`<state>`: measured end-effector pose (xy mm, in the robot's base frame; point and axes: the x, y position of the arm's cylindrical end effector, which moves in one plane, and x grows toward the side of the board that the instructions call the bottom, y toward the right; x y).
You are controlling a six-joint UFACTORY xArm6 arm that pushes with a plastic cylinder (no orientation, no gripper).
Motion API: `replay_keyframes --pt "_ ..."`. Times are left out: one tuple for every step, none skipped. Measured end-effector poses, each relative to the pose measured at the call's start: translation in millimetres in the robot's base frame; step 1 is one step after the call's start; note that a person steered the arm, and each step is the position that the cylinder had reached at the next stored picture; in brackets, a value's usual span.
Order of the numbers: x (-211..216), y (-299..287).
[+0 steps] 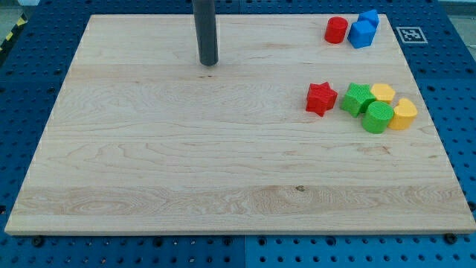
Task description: Move your arm towards yellow heart
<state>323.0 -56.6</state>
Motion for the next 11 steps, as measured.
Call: replay_keyframes --pt "-1 0" --pt "5 7" --pt "5 82" --pt "5 174" --pt "7 224" --pt "21 285" --pt "20 358" --pt "38 364" --pt "49 374" --pt "67 394" --pt "84 394"
